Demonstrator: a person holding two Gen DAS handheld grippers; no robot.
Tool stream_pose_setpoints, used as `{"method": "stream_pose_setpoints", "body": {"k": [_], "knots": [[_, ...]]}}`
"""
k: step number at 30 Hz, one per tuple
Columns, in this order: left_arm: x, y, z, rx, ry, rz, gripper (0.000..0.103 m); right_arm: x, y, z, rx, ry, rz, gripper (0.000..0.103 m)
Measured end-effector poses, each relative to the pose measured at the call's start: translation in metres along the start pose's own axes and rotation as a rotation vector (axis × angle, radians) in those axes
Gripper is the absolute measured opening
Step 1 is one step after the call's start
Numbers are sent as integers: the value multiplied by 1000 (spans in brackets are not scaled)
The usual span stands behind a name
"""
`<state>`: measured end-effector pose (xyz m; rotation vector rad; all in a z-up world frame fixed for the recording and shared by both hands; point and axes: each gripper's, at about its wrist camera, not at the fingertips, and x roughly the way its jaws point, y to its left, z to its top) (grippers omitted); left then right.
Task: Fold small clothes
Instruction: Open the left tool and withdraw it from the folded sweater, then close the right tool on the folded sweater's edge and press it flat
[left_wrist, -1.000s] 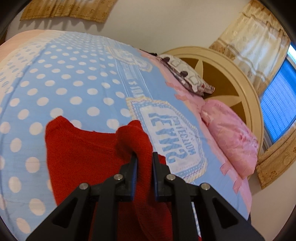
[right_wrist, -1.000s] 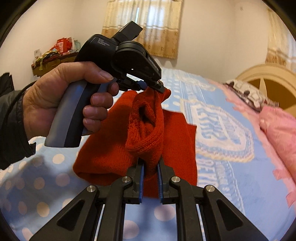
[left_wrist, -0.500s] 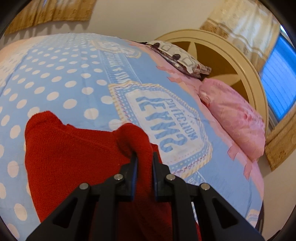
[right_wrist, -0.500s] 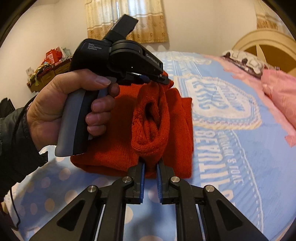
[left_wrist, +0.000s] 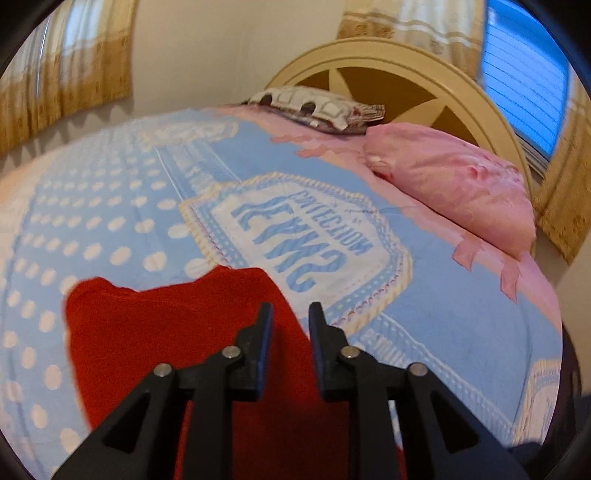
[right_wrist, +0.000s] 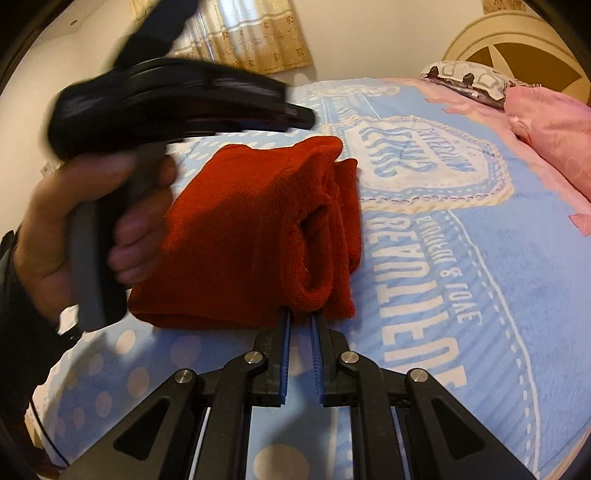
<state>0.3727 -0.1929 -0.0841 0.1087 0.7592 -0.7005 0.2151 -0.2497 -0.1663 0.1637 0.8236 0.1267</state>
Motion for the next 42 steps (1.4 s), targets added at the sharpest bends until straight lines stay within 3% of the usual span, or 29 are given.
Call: {"method": "stream_pose_setpoints", "body": {"k": [2,4,6,7,10,13,18,20,22,23,24,27,30,34,38,40,42], "knots": [[-22,4,-12,10,-26,34,37,-3,-3,0,15,-3,16,11],[-41,16,-26,-7,-42,72,52,-9,-10,0,39,-3,27,23],[-59,28,-42,-19,-65,103,53,-20,-18,2,46,-23,33,67],[-68,33,-52,-17,-77,128,53,-27,-21,5,39,-40,32,69],[-88,44,-79,-26,-105,187,62,-37,-27,26,17,-45,21,69],[-90,47,-100,-29,-100,201,67,-31,-41,58,68,-37,71,69],[-77,51,-112,-64,-72,201,67,27,-50,112,95,52,79,66],[-75,53,-115,-66,-83,202,68,63,-52,126,129,104,89,59],[-73,55,-122,-79,-86,187,74,94,-53,131,166,173,120,45],[-71,55,-125,-83,-85,178,74,103,-52,131,169,188,120,26],[-67,56,-127,-84,-74,169,74,110,-48,131,145,188,103,19],[-68,57,-129,-91,-78,152,75,99,-37,130,76,122,47,16],[-71,59,-130,-110,-87,141,81,84,-38,128,53,62,3,15],[-64,55,-132,-101,-63,138,84,98,-56,123,112,108,-14,15],[-63,52,-133,-93,-51,149,87,103,-62,119,116,99,0,17],[-67,53,-131,-102,-56,155,87,94,-63,121,125,81,8,23],[-75,55,-124,-109,-63,183,87,78,-57,122,90,39,-31,43]]}}
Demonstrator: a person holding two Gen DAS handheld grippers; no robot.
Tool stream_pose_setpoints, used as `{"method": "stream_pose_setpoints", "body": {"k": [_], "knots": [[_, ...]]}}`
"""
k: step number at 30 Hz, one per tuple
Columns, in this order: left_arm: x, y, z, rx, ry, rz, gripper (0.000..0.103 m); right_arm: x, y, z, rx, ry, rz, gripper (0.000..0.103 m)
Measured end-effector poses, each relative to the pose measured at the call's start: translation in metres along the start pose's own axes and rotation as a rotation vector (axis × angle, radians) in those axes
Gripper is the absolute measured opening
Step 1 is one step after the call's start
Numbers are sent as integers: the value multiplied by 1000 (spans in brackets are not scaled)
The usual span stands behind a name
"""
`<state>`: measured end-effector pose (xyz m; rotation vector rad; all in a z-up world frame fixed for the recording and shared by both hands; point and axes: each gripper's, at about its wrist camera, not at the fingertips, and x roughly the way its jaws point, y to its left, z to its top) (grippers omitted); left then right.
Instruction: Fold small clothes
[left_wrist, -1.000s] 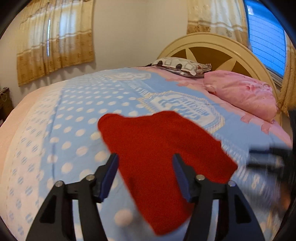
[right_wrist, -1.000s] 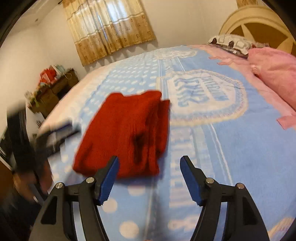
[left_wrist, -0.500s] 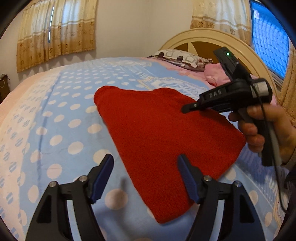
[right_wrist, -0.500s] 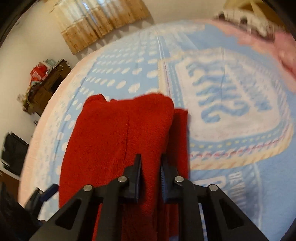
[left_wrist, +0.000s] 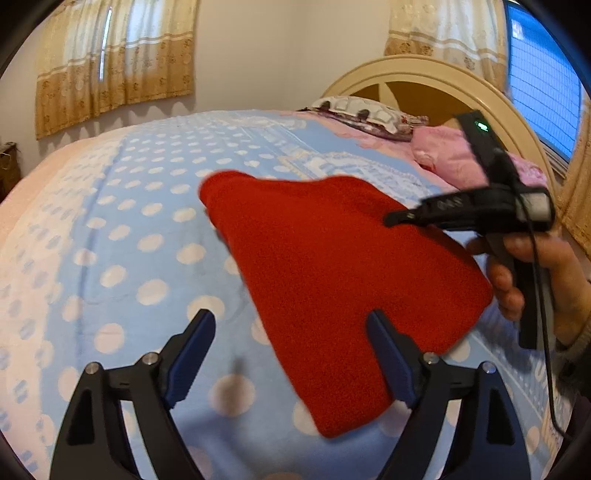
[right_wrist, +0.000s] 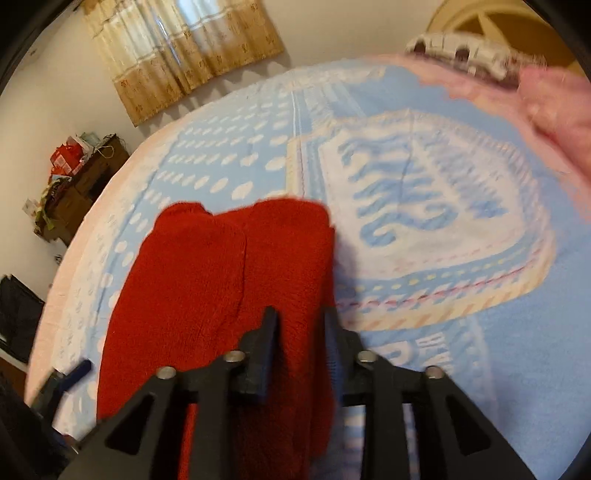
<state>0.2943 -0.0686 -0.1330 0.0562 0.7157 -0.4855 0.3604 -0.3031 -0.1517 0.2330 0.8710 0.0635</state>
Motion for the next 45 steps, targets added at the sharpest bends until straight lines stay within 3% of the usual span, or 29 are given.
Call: {"method": "stream_pose_setpoints", "body": {"k": [2,5,8,11,13,17,20,23,28,31,33,35,37,39,45], "knots": [[-11,3,12,-3,-31,29,87,-22,13,0,-60,-61,-6,54],[-18,7,31,7,-71,104,99,-51,39,-6,-149,-139,43,54],[1,8,41,27,-46,161,100,-49,63,-16,-234,-87,124,54],[30,8,39,46,12,193,100,-25,68,-32,-289,-11,42,54],[45,7,31,30,57,178,100,-13,60,-39,-277,27,1,54],[49,-1,17,2,69,125,100,-14,35,-51,-272,23,-55,54],[47,-7,19,22,65,128,100,-10,12,-49,-169,59,2,64],[45,-8,16,10,68,125,100,-5,0,-51,-72,83,69,64],[39,-9,14,-14,72,100,100,-21,21,-55,-169,23,-25,65],[38,-13,13,-3,63,113,100,-47,39,-54,-246,-94,-138,65],[38,-12,12,-7,65,111,100,-62,53,-56,-305,-158,-164,65],[38,-13,12,-14,65,108,100,-62,66,-55,-359,-159,-197,65],[37,-13,12,-17,64,110,100,-50,72,-54,-389,-106,-214,59],[35,-13,11,-19,65,111,100,-36,67,-55,-380,-46,-222,33],[25,-20,2,-9,75,72,100,-32,51,-67,-377,-17,-237,32]]}}
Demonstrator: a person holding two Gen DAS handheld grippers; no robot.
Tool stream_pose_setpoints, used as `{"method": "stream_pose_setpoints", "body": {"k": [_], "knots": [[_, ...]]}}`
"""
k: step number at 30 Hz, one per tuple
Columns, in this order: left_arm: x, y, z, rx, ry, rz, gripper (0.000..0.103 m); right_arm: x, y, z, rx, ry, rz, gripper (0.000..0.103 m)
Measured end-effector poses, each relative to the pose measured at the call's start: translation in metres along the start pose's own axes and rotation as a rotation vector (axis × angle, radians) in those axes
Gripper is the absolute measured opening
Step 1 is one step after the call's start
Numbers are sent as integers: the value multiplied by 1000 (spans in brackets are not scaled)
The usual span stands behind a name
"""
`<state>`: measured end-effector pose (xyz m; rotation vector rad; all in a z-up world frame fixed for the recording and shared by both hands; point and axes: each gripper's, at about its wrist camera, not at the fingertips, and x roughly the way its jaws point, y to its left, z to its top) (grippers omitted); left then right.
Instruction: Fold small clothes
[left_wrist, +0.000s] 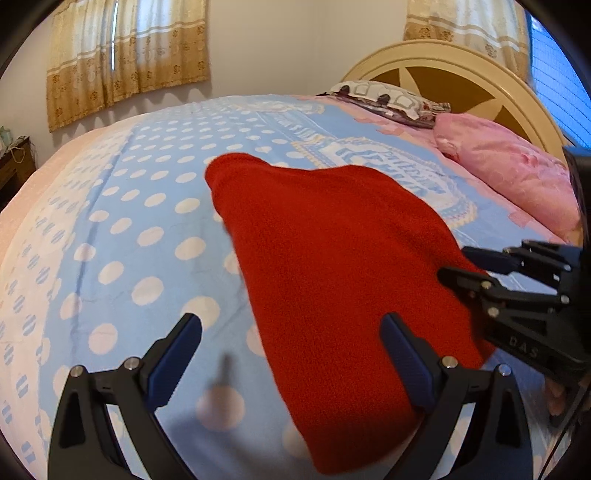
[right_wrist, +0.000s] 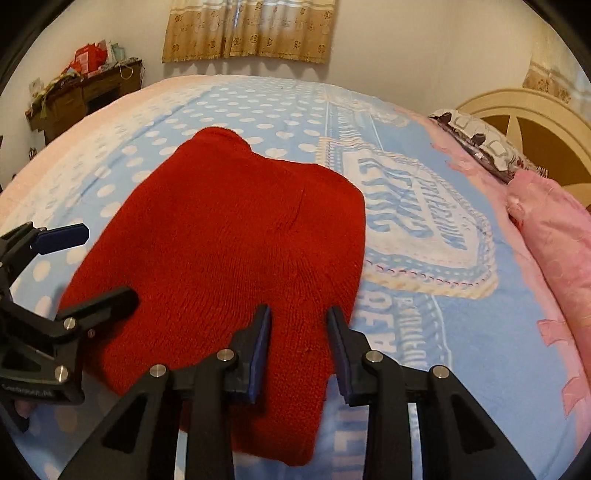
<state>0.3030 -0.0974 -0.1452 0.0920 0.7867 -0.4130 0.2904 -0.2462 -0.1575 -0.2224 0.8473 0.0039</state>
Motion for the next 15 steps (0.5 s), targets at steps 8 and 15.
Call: {"method": "stream_pose_setpoints", "body": {"k": [8,15], "knots": [[3,-6,-3,26,8,4,103,11,-2,7,24,25,-25,32],[1,-6,-6,18,11,2,103,-1,-8,8,16,33,57,35]]}}
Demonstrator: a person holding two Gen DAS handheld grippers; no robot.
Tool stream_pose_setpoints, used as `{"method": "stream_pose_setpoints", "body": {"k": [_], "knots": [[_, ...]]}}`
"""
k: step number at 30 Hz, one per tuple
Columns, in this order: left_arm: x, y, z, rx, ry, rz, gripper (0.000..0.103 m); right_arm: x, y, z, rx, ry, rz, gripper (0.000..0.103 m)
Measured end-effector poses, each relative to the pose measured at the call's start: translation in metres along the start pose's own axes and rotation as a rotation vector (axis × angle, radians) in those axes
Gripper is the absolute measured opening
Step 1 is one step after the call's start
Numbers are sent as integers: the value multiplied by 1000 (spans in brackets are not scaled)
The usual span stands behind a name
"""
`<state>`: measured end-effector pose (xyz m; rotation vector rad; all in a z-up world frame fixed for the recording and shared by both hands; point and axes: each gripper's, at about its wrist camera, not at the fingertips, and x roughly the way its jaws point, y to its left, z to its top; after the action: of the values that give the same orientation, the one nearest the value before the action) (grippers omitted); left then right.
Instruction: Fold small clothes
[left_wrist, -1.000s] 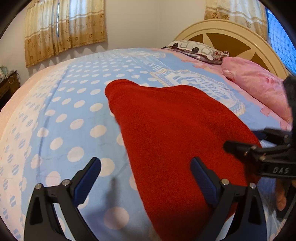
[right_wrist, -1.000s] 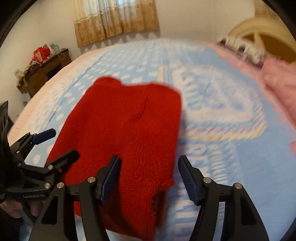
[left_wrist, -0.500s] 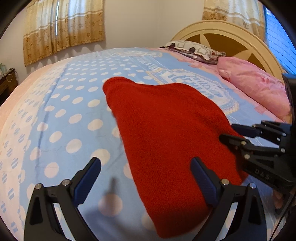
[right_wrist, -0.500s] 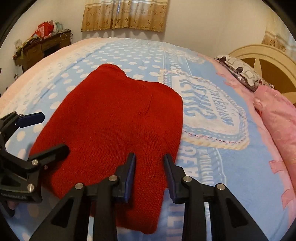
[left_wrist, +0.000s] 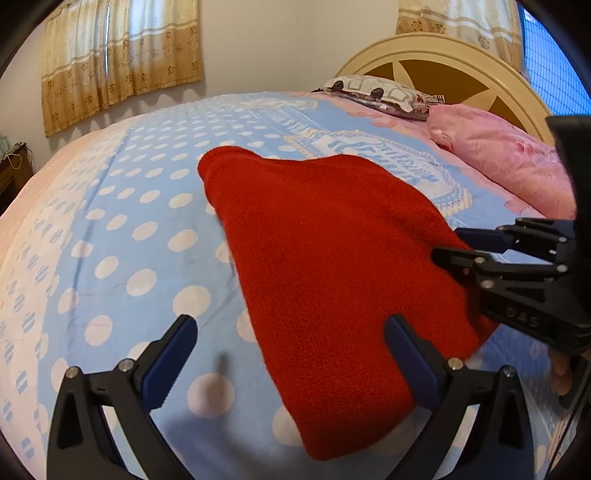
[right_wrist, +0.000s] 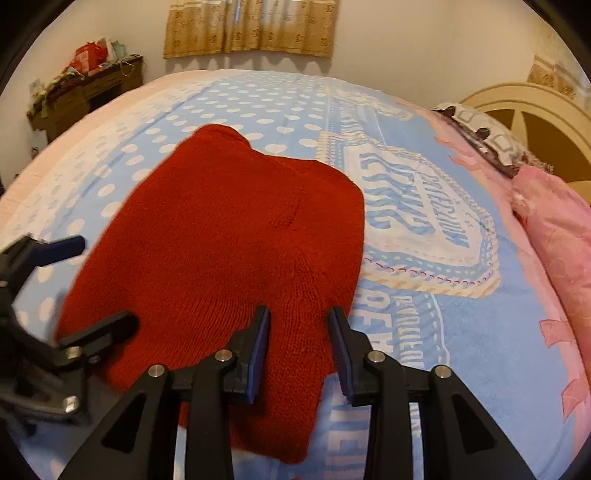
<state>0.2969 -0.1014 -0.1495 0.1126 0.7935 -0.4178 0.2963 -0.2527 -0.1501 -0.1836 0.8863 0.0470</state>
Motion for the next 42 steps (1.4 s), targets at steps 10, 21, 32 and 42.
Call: {"method": "stream_pose_setpoints", "body": {"k": [10,21,32,42], "knots": [[3,1,-2,-21,4,-11,103,5,13,56,-16,-68,175,36],[-10,20,-6,-89,-29,-15,103,45,-3,40,-23,5,179,38],[4,17,-9,-103,23,-70,103,62,-73,57,235,-36,250,65],[12,19,-10,-143,56,-115,103,115,-97,57,375,26,403,65]]}}
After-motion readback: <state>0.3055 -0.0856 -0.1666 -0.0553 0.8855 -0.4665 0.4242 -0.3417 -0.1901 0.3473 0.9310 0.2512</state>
